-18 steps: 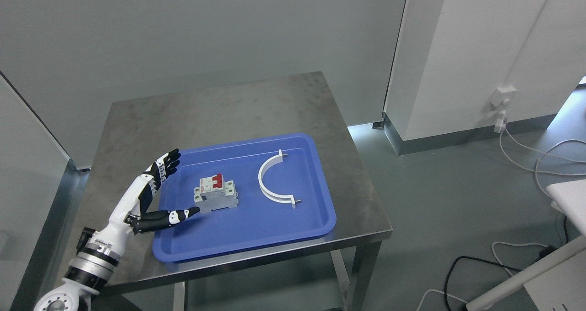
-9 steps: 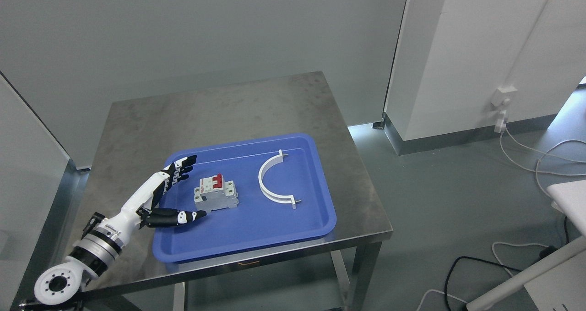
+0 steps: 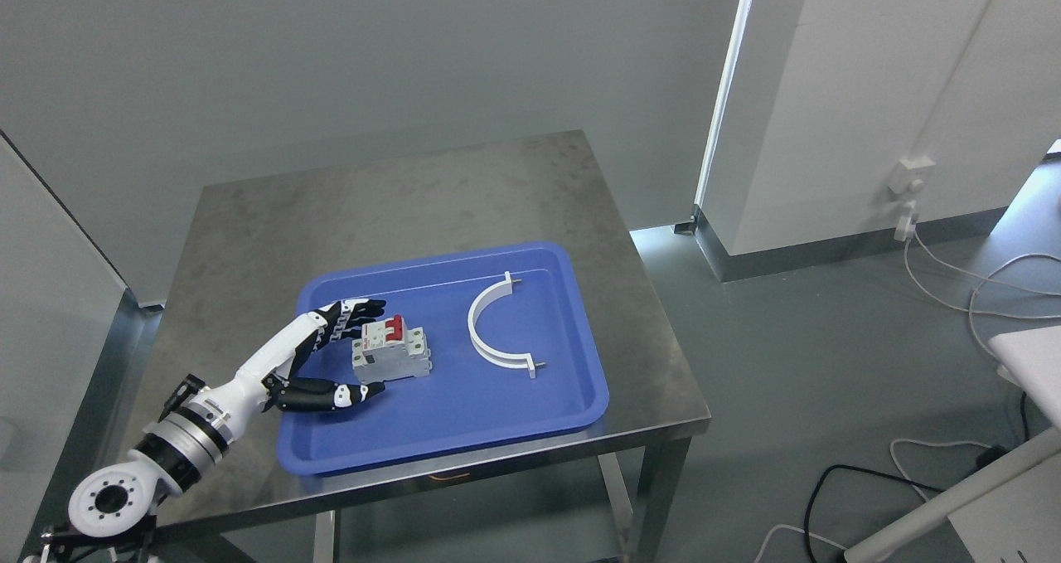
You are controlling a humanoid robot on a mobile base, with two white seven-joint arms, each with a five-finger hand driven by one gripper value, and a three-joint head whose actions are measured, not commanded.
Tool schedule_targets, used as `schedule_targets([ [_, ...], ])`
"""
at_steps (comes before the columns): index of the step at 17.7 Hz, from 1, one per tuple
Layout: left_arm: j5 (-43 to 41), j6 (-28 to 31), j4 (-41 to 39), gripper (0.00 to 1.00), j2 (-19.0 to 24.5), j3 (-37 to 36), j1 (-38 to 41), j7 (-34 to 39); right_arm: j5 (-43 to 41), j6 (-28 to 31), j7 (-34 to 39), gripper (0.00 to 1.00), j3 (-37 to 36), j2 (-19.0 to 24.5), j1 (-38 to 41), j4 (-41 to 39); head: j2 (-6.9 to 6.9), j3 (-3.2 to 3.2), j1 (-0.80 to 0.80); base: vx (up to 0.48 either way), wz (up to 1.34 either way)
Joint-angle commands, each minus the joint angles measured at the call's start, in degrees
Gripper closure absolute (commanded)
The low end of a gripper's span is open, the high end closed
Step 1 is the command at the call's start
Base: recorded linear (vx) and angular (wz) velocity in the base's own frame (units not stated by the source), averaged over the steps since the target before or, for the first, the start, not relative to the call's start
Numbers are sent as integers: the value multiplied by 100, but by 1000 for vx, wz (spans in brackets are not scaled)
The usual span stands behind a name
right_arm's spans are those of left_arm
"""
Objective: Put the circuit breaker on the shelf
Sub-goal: 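Close the left hand around the circuit breaker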
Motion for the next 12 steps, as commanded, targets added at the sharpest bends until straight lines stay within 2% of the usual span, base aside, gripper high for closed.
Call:
schedule_targets([
  [1, -55, -7, 135, 45, -265, -106, -57, -10, 0, -2, 4, 0, 0, -100, -1, 0, 0, 0, 0, 0, 0],
  [5, -63, -43, 144, 57, -450, -115, -75, -19, 0, -2, 4, 0, 0, -100, -1, 0, 0, 0, 0, 0, 0],
  [8, -63, -139, 152, 84, -494, -28, -338, -115, 0, -2, 4, 0, 0, -100, -1, 0, 0, 0, 0, 0, 0],
  [10, -46, -271, 161, 90, -695, 270, -400, -125, 0, -2, 4, 0, 0, -100, -1, 0, 0, 0, 0, 0, 0],
  [12, 59, -411, 161, 91, -1230, 936, -645, -125, 0, -2, 4, 0, 0, -100, -1, 0, 0, 0, 0, 0, 0],
])
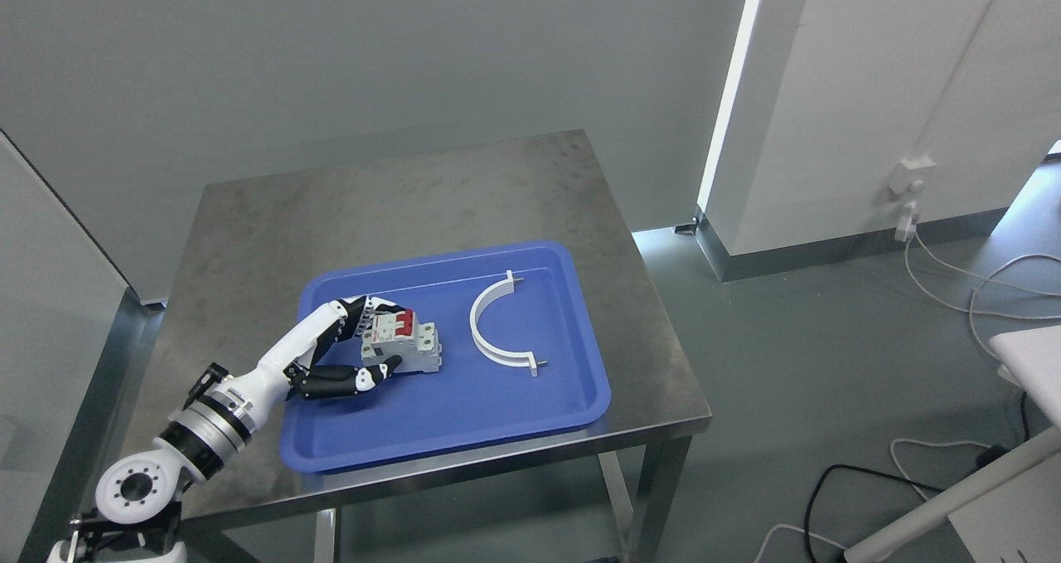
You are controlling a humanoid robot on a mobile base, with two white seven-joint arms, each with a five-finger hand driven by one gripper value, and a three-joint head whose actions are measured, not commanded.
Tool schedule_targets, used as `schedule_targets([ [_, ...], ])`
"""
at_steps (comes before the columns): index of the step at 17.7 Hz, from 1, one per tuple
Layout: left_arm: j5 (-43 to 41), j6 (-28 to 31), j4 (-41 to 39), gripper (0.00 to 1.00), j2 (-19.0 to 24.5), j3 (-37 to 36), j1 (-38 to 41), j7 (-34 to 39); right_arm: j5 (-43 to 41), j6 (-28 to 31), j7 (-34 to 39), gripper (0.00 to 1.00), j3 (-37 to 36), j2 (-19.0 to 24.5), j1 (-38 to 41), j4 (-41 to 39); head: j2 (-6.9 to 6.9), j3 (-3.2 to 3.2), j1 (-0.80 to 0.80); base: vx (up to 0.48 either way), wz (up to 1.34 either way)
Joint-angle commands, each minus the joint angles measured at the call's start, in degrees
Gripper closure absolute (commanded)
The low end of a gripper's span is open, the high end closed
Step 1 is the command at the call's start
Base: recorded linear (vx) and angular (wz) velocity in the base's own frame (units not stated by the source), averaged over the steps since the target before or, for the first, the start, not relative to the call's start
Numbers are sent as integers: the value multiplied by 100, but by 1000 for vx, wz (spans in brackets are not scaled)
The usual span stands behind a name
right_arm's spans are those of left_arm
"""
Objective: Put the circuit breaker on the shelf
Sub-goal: 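Close the left hand around the circuit breaker, then lift the circuit breaker off the tray with the left hand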
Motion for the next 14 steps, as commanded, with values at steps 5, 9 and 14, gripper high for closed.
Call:
schedule_targets([
  [5, 918, -1162, 64, 89, -1155, 2193, -572, 815, 0, -2, 4, 0, 0, -100, 1, 0, 0, 0, 0, -14, -24],
  [9, 1006, -2141, 143, 87, -1155, 1932, -35, 2383, 0, -2, 4, 0, 0, -100, 1, 0, 0, 0, 0, -91, -5],
  [14, 1244, -2827, 152, 86, -1155, 1483, 598, 3184, 0, -2, 4, 0, 0, -100, 1, 0, 0, 0, 0, -212, 52],
])
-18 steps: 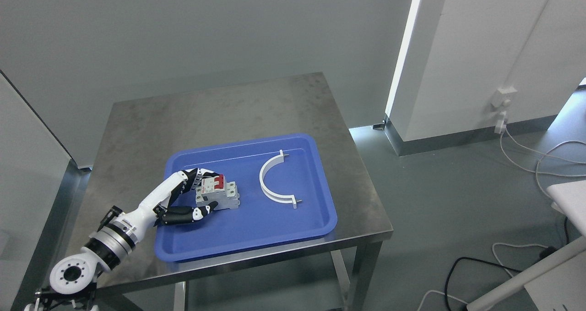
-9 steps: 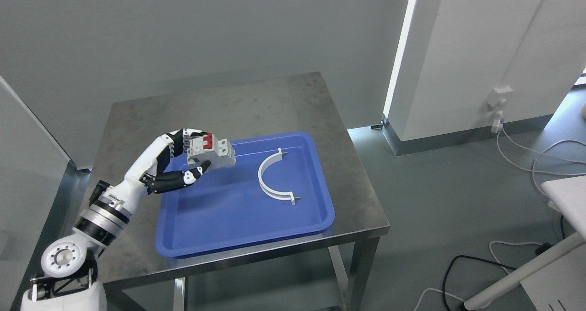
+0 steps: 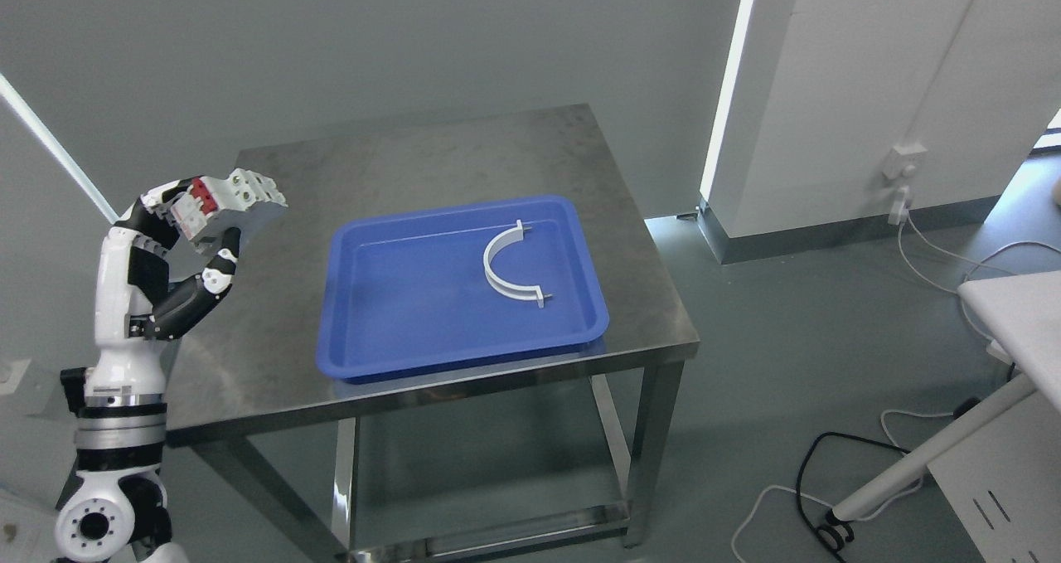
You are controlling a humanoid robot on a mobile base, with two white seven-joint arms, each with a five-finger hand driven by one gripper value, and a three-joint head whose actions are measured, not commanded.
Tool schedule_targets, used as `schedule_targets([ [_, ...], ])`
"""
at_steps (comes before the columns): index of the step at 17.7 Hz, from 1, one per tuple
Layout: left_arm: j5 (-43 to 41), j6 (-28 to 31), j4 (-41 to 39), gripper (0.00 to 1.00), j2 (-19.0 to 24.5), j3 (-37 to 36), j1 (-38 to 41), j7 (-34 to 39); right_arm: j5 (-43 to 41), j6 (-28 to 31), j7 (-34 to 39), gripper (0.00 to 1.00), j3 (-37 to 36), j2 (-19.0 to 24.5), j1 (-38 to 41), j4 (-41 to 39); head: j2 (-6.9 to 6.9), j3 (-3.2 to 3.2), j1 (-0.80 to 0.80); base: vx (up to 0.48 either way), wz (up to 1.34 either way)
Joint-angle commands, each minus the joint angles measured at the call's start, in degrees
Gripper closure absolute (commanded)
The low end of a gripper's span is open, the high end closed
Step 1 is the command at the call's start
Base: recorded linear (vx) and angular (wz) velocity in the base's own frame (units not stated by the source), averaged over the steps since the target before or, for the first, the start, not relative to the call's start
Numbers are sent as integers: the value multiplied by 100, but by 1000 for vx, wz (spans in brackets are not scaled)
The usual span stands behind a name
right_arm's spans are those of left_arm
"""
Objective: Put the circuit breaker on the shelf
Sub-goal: 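Lift the circuit breaker off the tray with the left hand, then carry the breaker in the left hand while driving toward the bin shelf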
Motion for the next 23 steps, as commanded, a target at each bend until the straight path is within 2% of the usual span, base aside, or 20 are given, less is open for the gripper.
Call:
schedule_targets([
  [1, 260, -616, 64, 87, -190, 43, 634, 482, 0, -2, 5, 0, 0, -100, -1, 1, 0, 0, 0, -298, 104],
  [4, 391, -740, 47, 87, -190, -54, 872, 412, 0, -2, 5, 0, 0, -100, -1, -8, 0, 0, 0, -365, 168],
  [8, 779, -758, 29, 87, -190, -80, 916, -28, 0, -2, 5, 0, 0, -100, -1, 1, 0, 0, 0, -403, 207],
  [23, 797, -670, -129, 87, -190, -1, 890, -19, 0, -2, 5, 0, 0, -100, -1, 1, 0, 0, 0, -355, 109],
])
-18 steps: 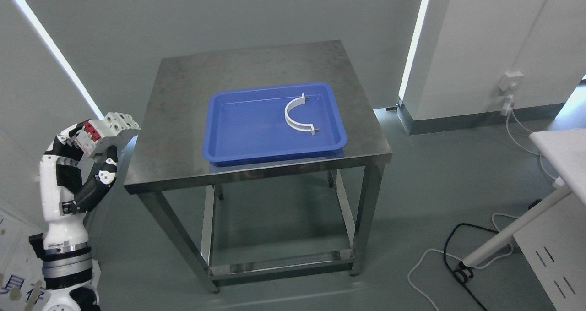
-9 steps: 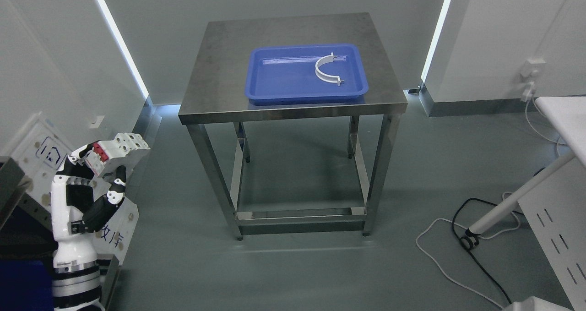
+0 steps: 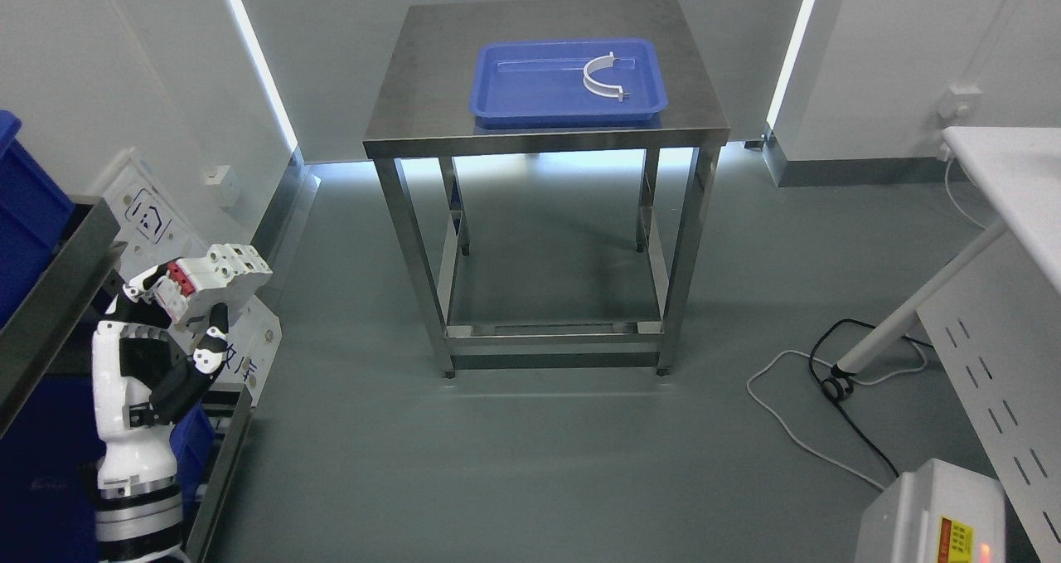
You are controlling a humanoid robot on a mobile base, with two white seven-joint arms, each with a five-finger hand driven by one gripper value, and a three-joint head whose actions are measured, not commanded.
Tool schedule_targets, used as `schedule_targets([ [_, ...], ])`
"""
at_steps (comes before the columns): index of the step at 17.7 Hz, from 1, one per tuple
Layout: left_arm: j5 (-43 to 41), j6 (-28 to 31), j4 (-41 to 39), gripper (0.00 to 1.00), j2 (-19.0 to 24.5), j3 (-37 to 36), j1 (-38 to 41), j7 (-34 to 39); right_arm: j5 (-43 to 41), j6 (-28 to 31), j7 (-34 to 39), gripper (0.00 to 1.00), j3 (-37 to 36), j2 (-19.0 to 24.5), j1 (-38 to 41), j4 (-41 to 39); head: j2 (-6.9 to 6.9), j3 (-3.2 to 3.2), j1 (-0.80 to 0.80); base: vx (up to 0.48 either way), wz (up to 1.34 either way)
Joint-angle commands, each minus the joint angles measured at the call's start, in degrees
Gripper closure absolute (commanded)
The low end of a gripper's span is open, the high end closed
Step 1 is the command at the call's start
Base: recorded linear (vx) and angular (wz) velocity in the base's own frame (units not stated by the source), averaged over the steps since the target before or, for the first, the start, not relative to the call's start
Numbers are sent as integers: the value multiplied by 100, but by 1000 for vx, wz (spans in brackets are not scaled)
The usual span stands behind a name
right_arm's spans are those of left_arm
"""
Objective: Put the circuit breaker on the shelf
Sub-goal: 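Carry the breaker in the left hand while driving toward the bin shelf, then extend the left hand over an empty blue bin on the shelf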
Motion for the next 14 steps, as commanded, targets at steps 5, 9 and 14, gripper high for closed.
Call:
schedule_targets([
  [5, 20, 23, -173, 87, 72, -63, 27, -3, 0, -2, 5, 0, 0, -100, 8, 0, 0, 0, 0, -309, 86],
  [9, 20, 5, -411, 87, 72, -266, 36, -3, 0, -2, 5, 0, 0, -100, -1, 0, 0, 0, 0, -275, 429],
  [14, 20, 66, -736, 87, 72, -740, -357, -3, 0, -2, 5, 0, 0, -100, -1, 0, 0, 0, 0, -224, 1135],
])
